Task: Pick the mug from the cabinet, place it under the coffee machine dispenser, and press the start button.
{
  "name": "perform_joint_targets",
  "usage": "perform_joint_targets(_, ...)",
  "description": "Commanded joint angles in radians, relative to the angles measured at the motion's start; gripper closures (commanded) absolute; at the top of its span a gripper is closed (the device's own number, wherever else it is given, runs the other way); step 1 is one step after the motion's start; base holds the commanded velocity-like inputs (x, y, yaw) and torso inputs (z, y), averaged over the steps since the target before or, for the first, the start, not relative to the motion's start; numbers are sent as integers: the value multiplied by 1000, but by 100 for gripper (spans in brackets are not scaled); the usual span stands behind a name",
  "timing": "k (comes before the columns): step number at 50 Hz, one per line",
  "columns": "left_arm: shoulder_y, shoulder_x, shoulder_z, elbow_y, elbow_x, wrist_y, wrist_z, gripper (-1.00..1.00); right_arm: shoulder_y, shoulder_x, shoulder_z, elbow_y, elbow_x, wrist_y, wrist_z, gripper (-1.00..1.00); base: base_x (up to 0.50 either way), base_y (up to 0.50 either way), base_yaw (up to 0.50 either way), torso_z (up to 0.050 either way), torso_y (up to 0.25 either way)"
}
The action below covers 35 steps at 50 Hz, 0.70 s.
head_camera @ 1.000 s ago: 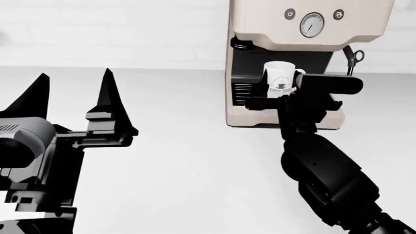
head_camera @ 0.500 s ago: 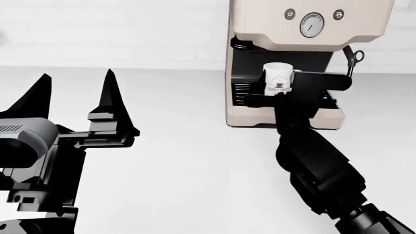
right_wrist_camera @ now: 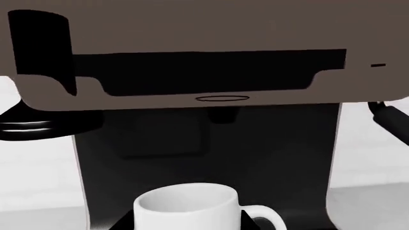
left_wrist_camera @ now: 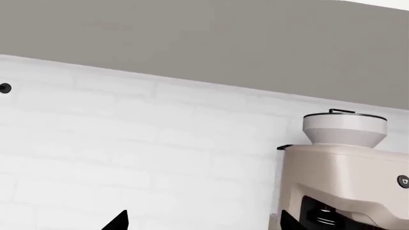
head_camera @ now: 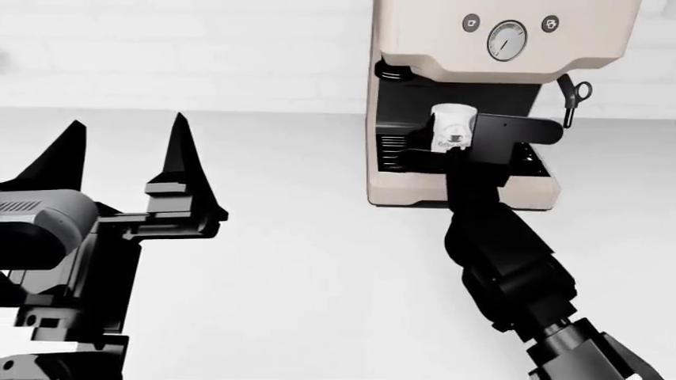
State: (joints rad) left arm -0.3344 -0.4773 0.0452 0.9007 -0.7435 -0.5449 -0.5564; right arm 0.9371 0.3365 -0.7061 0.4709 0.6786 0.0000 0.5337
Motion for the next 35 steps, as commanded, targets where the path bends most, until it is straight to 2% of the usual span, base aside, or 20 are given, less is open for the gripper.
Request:
perform_joint_targets(1, -1, -2, 8, -7, 4, 5, 0, -100, 25, -35, 12, 106, -43, -45, -25, 100, 0, 0, 0, 0, 0)
perform_joint_targets(35, -4, -11, 21, -10, 2, 14, -9, -100, 194, -217, 14, 620, -104, -202, -149, 100, 0, 0, 0, 0, 0)
